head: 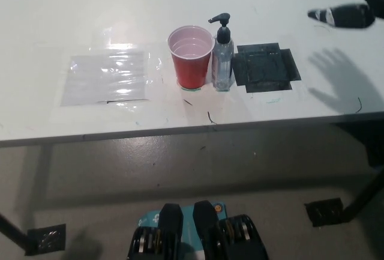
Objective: The robot uses its right hand to press the hand soap kept in the middle of the table to get liquid hand soap out
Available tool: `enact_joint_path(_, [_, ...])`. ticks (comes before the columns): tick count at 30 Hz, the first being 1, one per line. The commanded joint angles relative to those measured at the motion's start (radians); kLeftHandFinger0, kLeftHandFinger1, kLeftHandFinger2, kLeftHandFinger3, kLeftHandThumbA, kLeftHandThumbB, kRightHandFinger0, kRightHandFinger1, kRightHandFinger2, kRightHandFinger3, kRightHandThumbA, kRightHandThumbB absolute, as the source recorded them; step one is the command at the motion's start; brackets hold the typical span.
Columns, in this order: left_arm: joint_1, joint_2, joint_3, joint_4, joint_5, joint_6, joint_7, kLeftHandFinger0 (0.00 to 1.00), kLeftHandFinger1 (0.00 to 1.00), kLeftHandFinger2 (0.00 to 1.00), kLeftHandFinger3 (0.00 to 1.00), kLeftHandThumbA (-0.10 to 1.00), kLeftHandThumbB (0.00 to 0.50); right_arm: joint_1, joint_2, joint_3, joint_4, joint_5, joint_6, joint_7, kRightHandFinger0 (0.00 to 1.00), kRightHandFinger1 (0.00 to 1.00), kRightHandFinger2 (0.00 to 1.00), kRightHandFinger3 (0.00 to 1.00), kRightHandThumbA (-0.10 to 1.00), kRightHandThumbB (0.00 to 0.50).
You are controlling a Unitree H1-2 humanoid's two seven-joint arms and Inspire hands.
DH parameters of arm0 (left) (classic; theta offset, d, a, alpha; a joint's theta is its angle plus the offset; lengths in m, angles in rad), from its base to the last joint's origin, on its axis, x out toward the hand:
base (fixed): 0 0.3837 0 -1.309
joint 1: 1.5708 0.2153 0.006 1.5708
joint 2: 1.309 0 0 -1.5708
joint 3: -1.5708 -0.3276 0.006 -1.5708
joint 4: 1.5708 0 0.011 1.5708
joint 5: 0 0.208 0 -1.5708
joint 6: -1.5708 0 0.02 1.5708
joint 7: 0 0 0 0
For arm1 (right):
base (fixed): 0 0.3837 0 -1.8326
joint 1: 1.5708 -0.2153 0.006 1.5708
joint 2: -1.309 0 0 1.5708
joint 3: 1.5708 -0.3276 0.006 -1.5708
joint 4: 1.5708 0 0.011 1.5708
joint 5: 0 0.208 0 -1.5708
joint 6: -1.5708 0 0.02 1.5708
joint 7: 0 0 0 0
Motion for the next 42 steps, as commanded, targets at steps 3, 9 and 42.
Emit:
enact_joint_path(3, [-0.007,0.021,0.015,-0.026,-0.004,0.018,0.008,1.0,1.0,1.0,0.88,1.0,0.107,0.086,0.006,-0.071,-0.068,0.089,0.032,-0.017,1.0,1.0,1.0,1.0,1.0,0.442])
enact_joint_path(9, [-0.01,0.013,0.018,-0.023,-0.004,0.018,0.015,1.0,1.0,1.0,0.85,1.0,0.108,0.214,0.054,-0.105,-0.078,0.109,0.03,-0.06,1.0,1.0,1.0,1.0,1.0,0.481])
enact_joint_path(42, [-0.024,0.009,0.002,-0.01,-0.015,0.018,0.046,1.0,1.0,1.0,0.85,1.0,0.124,0.542,0.182,-0.264,0.134,0.293,-0.158,-0.274,1.0,1.0,1.0,1.0,1.0,0.276])
